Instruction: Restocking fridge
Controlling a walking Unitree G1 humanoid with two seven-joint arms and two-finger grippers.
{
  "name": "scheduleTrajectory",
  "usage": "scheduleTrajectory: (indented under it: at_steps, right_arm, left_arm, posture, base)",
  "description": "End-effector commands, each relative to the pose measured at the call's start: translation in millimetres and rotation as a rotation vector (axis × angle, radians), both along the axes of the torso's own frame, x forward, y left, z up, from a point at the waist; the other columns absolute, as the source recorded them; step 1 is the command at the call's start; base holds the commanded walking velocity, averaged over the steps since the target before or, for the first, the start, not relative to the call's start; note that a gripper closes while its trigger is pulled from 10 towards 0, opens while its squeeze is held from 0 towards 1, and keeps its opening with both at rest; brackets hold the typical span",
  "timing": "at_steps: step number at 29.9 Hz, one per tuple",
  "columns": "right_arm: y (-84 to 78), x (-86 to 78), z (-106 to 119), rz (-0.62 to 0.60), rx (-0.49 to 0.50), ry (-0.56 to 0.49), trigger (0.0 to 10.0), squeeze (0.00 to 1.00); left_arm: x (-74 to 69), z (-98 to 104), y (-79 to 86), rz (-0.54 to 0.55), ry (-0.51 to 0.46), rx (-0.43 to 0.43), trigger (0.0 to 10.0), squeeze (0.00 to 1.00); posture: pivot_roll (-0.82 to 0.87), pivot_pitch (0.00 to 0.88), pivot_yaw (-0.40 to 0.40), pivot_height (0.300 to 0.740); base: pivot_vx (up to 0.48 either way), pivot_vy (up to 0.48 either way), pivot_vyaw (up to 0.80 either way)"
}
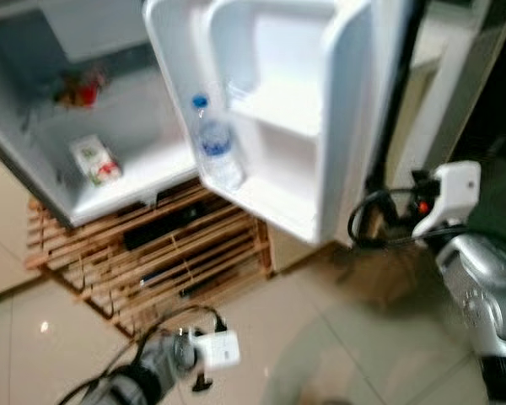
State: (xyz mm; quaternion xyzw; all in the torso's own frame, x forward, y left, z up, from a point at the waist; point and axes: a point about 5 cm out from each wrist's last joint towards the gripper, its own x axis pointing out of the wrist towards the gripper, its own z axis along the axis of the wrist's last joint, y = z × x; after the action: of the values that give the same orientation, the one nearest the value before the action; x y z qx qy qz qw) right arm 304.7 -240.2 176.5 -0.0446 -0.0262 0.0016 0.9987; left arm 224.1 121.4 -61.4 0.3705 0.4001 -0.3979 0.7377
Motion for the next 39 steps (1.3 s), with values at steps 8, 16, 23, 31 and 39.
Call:
scheduleTrajectory:
  at_steps: [8, 16, 23, 31, 39]
  right_arm:
    - [-6.9, 29.7, 8.1, -0.167, -0.181, -0.062, 10.0, 0.67]
    - [62.6, 48.4, 21.4, 0.099, -0.042, -0.133, 10.0, 0.68]
    - [128.0, 7.0, 41.2, 0.645, 0.143, -0.136, 10.0, 0.66]
    - [78.8, -8.9, 34.1, 0.647, 0.275, -0.035, 10.0, 0.67]
    - [32.0, -14.9, 15.5, 0.436, 0.298, 0.043, 10.0, 0.67]
  left_arm:
    - [6.5, 3.6, -17.0, 0.191, -0.012, -0.127, 10.0, 0.0]
    - [8.4, 2.9, 1.7, 0.231, -0.024, -0.094, 10.0, 0.0]
    - [2.8, -1.3, 11.5, 0.256, -0.023, -0.07, 10.0, 0.0]
    - [1.5, -2.3, 5.2, 0.254, -0.027, -0.069, 10.0, 0.0]
    - [4.0, -0.8, 1.2, 0.226, -0.039, -0.054, 10.0, 0.0]
  posture:
    - [-0.14, 0.0, 0.099, 0.74]
    - [-0.12, 0.0, 0.09, 0.74]
    - [-0.12, 0.0, 0.083, 0.74]
    - [-0.14, 0.0, 0.096, 0.74]
    - [-0.14, 0.0, 0.103, 0.74]
  base:
    - [0.0, 0.0, 0.0]
    - [0.0, 0.0, 0.0]
    - [0.0, 0.0, 0.0]
    - [0.0, 0.0, 0.0]
    - [0.0, 0.0, 0.0]
